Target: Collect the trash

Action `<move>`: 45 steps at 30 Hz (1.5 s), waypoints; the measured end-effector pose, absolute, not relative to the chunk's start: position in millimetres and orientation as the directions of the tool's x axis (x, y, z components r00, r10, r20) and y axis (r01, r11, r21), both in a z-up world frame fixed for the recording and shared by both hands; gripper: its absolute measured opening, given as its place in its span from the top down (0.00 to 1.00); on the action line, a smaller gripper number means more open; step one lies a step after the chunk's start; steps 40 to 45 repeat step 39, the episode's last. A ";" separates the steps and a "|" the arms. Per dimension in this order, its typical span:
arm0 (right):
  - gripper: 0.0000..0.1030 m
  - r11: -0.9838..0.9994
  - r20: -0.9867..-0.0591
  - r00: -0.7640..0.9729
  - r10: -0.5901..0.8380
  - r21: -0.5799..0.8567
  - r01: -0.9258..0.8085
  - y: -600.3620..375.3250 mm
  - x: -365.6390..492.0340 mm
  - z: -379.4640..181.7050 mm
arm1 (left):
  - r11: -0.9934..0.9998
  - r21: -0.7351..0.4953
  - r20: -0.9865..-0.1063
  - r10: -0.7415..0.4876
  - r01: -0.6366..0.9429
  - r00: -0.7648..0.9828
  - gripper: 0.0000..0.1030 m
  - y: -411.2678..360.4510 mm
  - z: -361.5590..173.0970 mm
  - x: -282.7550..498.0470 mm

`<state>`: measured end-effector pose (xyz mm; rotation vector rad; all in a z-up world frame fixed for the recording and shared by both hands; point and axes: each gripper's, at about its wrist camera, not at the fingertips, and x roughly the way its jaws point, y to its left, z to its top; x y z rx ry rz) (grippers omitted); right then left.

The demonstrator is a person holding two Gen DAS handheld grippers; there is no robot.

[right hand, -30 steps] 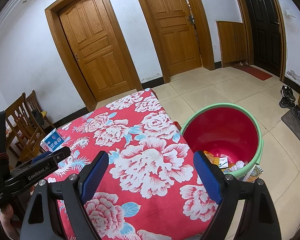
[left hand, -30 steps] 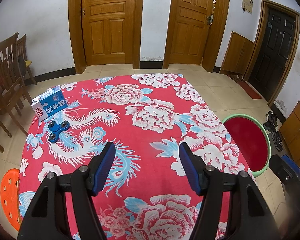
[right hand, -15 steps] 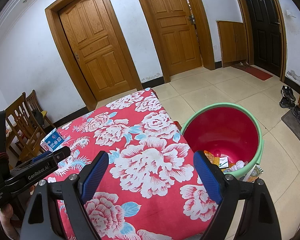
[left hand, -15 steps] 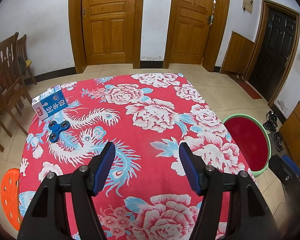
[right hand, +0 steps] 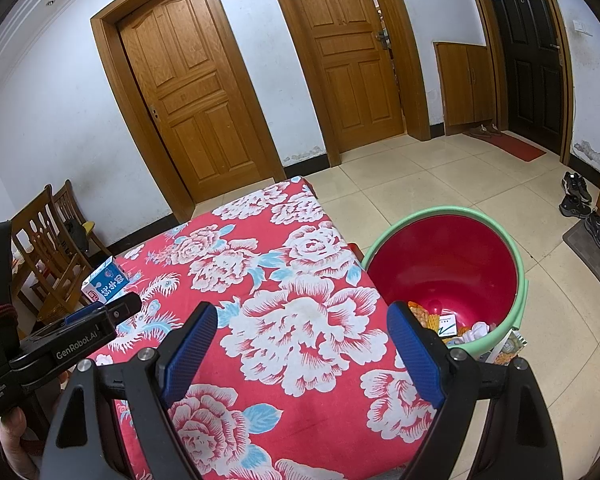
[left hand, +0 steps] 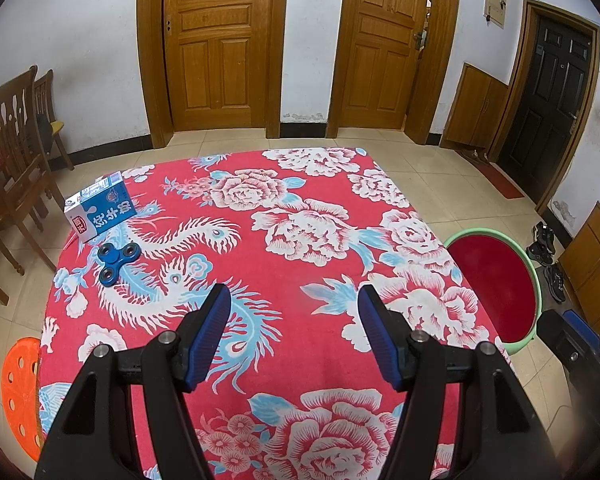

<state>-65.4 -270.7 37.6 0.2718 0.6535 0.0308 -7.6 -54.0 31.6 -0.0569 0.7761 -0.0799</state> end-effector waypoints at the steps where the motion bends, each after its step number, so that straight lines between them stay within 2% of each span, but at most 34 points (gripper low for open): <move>1: 0.14 0.964 -0.596 0.795 0.113 0.259 0.057 -270.7 -65.4 37.6 | 0.995 -0.081 -0.697 -0.093 0.051 0.711 0.36 -53.9 31.8 -7.7; 45: 0.14 0.964 -0.595 0.796 0.113 0.259 0.057 -270.2 -66.0 37.9 | 0.996 -0.081 -0.700 -0.091 0.048 0.708 0.36 -50.8 36.8 -7.0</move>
